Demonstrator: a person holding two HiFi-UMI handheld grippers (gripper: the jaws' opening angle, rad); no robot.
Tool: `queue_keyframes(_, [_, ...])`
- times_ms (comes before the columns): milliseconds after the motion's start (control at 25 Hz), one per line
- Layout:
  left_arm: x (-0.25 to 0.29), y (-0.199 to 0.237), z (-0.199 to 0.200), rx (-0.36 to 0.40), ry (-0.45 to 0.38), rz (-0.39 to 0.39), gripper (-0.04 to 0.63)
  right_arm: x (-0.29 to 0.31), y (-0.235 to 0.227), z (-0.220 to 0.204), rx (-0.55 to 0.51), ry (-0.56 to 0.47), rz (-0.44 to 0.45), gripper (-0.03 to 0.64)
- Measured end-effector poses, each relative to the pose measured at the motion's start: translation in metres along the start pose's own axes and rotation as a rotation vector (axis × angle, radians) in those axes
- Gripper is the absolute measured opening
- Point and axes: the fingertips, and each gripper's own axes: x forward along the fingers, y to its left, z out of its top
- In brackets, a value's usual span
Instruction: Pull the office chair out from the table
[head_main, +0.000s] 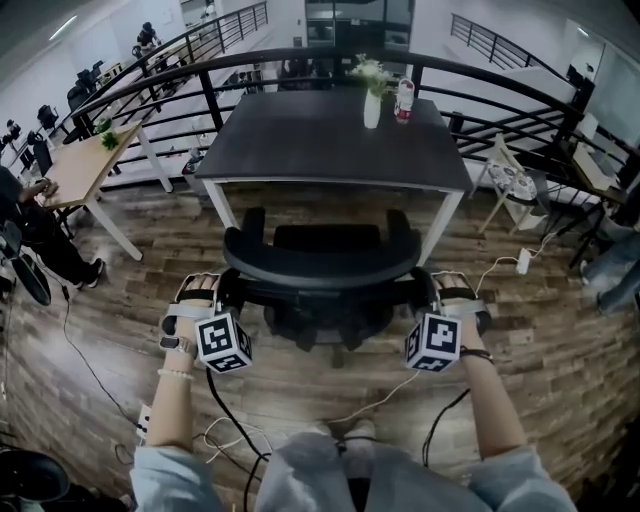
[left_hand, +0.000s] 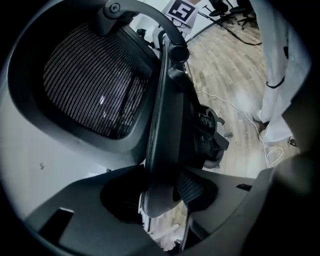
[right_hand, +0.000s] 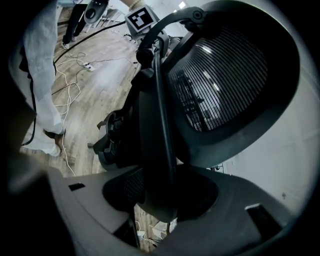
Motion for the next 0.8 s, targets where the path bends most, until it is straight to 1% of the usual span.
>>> queue_keyframes(240, [-0.018,-0.012,0.006,-0.005,-0.010,0.006,0.204,-0.016,0.009,-0.005,-0.005,-0.003,-0.009,0.183])
queue_keyframes(360, [-0.022,-0.015,0.007,-0.022,-0.013,0.008,0.206,-0.020,0.011,-0.006,-0.002,0.003,-0.010,0.183])
queue_keyframes(520, [-0.021,-0.011,0.006,-0.071,-0.020,0.060,0.216,-0.018,0.010,-0.006,-0.006,0.001,-0.030,0.187])
queue_keyframes(640, [-0.021,-0.011,0.008,-0.100,-0.020,0.067,0.221,-0.018,0.009,-0.005,0.002,-0.015,-0.040,0.192])
queue_keyframes(720, [-0.025,-0.011,0.008,-0.133,-0.030,0.055,0.227,-0.021,0.012,-0.004,0.027,-0.037,-0.011,0.201])
queue_keyframes(800, [-0.030,-0.011,0.007,-0.194,-0.043,0.038,0.243,-0.024,0.014,-0.001,0.085,-0.072,0.041,0.235])
